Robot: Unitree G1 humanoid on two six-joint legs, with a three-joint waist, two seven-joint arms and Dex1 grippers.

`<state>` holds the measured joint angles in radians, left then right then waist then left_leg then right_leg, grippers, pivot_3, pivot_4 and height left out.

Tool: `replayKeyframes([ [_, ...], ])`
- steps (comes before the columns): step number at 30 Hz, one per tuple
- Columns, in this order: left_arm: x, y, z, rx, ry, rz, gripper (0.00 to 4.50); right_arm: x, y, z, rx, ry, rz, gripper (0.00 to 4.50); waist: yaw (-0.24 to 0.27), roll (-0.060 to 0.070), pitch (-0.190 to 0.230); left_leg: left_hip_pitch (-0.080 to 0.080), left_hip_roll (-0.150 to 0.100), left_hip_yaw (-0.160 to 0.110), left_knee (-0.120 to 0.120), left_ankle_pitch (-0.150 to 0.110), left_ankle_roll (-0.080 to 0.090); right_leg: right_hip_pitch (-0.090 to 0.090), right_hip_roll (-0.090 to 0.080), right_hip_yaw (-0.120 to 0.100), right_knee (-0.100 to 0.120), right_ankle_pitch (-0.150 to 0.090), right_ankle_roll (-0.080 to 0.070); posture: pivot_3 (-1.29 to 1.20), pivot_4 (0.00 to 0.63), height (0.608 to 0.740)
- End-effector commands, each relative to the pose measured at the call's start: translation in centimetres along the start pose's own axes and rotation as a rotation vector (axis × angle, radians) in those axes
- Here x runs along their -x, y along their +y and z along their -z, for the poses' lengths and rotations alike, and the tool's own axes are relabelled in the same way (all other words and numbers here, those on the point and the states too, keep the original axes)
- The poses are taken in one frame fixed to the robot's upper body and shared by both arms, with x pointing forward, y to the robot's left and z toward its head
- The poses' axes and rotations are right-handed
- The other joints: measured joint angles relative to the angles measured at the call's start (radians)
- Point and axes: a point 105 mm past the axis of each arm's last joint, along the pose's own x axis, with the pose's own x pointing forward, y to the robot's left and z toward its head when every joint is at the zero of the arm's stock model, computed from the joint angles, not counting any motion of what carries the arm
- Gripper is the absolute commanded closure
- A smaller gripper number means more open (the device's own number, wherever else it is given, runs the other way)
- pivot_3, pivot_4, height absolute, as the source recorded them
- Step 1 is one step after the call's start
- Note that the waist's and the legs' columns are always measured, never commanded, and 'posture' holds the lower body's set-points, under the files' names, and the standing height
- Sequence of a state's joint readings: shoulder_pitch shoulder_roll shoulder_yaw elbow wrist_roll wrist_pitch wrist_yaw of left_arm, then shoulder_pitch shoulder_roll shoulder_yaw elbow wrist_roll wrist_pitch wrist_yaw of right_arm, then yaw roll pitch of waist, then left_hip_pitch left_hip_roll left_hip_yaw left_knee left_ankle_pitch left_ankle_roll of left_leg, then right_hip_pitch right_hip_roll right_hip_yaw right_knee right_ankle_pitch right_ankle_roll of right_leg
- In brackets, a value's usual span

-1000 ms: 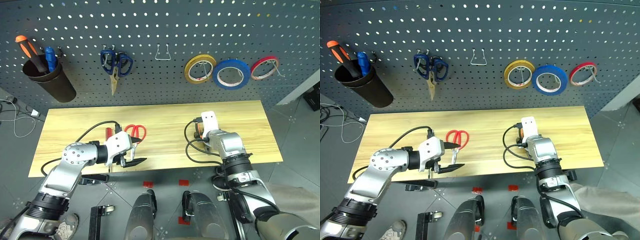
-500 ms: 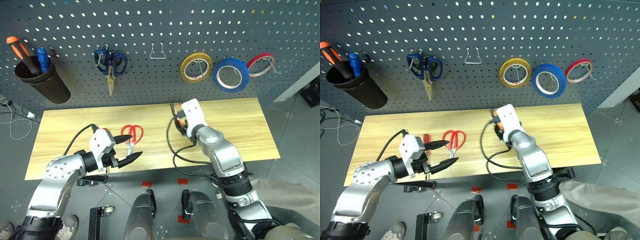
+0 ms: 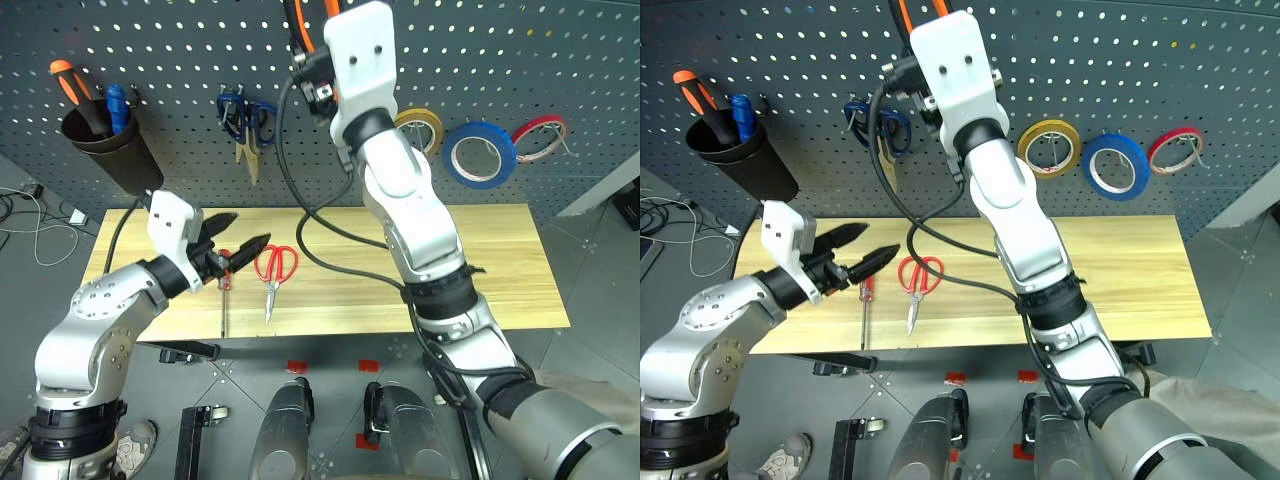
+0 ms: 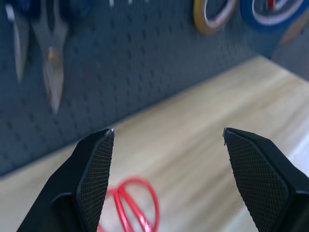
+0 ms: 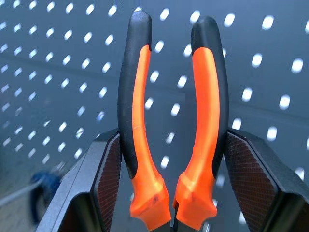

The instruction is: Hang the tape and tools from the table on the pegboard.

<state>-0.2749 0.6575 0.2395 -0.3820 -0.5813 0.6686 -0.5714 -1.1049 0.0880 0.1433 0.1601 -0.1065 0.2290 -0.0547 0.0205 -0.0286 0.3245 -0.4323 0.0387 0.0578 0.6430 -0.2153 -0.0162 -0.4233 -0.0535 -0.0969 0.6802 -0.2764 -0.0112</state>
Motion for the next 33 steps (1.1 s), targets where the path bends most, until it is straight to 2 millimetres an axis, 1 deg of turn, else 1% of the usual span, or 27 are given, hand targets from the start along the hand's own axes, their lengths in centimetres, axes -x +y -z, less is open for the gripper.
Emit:
replayKeyframes([
  [1, -0.9, -0.7, -1.8, -0.053, -0.038, 0.019, 0.69, -1.5, -0.5, -3.5, 0.02, -0.175, 0.047, 1.63, 0.001, 0.0, 0.0, 0.0, 0.0, 0.0, 0.0, 0.0, 0.0, 0.0, 0.0, 0.0, 0.0, 0.0, 0.0, 0.11, 0.313, 0.74],
  [6, -1.4, -0.7, -1.8, -0.064, -0.039, 0.026, 0.69, -2.5, -0.7, -2.3, 0.014, -0.182, 0.077, 1.63, -0.001, 0.0, 0.0, 0.0, 0.0, 0.001, -0.002, 0.0, 0.0, 0.0, 0.0, 0.0, -0.001, 0.0, 0.0, 0.13, 0.323, 0.74],
  [9, -1.4, -0.9, -1.6, -0.075, -0.03, 0.034, 0.69, -2.5, -0.5, -1.0, 0.005, -0.164, 0.092, 1.63, 0.001, 0.0, 0.0, 0.0, 0.0, 0.001, -0.002, 0.0, 0.0, 0.0, 0.0, 0.0, -0.001, 0.0, -0.001, 0.14, 0.328, 0.74],
  [12, -1.5, -0.8, -1.5, -0.073, -0.035, 0.027, 0.69, -2.1, 0.2, 0.9, -0.012, -0.121, 0.104, 1.63, 0.002, 0.0, 0.001, 0.0, 0.0, 0.001, -0.002, 0.0, 0.0, 0.0, 0.0, 0.0, -0.001, 0.0, -0.001, 0.15, 0.33, 0.74],
  [15, -1.6, -0.6, -1.1, -0.072, -0.036, 0.016, 0.69, -1.7, 0.7, 2.6, 0.009, -0.093, 0.108, 1.63, 0.002, 0.0, 0.001, 0.0, 0.0, 0.001, -0.001, 0.0, 0.0, 0.0, 0.0, 0.0, 0.0, 0.0, -0.001, 0.16, 0.328, 0.74],
  [20, -2.2, -1.1, -0.5, -0.077, -0.037, 0.027, 0.69, -1.1, 0.5, 5.3, 0.041, -0.029, 0.126, 1.63, 0.005, 0.0, 0.001, 0.0, 0.0, 0.001, -0.001, 0.0, 0.0, 0.0, 0.0, 0.0, 0.0, -0.001, -0.001, 0.15, 0.327, 0.74],
  [23, -2.3, -0.7, 0.2, -0.086, -0.036, -0.01, 0.69, -0.4, 0.3, 7.3, 0.034, 0.026, 0.143, 1.63, 0.005, 0.0, 0.0, 0.001, 0.0, 0.0, 0.0, 0.0, 0.0, 0.001, 0.0, 0.0, 0.0, 0.0, -0.001, 0.14, 0.324, 0.74],
  [26, -2.3, -0.3, 0.6, -0.092, -0.04, -0.035, 0.69, 0.2, 0.1, 8.8, 0.029, 0.07, 0.167, 1.63, 0.005, 0.0, 0.0, 0.003, 0.0, 0.0, 0.0, 0.0, 0.0, 0.003, 0.0, 0.0, 0.001, 0.0, -0.001, 0.14, 0.323, 0.74],
  [28, -2.4, 0.0, 0.6, -0.093, -0.051, -0.059, 0.69, -0.2, -0.4, 8.6, 0.037, 0.067, 0.189, 1.63, 0.005, -0.001, 0.0, 0.003, 0.0, 0.0, 0.0, 0.0, 0.0, 0.003, 0.0, 0.0, 0.001, 0.0, -0.001, 0.14, 0.323, 0.74],
  [31, -2.5, 0.4, 0.4, -0.108, -0.067, -0.078, 0.69, -1.4, -0.9, 7.0, 0.033, 0.032, 0.203, 1.63, 0.005, -0.001, 0.0, 0.004, 0.001, 0.0, 0.0, 0.0, 0.0, 0.004, 0.0, 0.0, 0.001, 0.0, -0.001, 0.15, 0.325, 0.74],
  [33, -2.6, 0.6, 0.2, -0.11, -0.078, -0.085, 0.69, -1.9, -1.1, 6.5, 0.03, 0.02, 0.205, 1.63, 0.006, -0.001, 0.0, 0.004, 0.001, 0.0, 0.001, 0.0, 0.0, 0.004, 0.0, 0.0, 0.001, 0.0, -0.001, 0.15, 0.321, 0.74],
])
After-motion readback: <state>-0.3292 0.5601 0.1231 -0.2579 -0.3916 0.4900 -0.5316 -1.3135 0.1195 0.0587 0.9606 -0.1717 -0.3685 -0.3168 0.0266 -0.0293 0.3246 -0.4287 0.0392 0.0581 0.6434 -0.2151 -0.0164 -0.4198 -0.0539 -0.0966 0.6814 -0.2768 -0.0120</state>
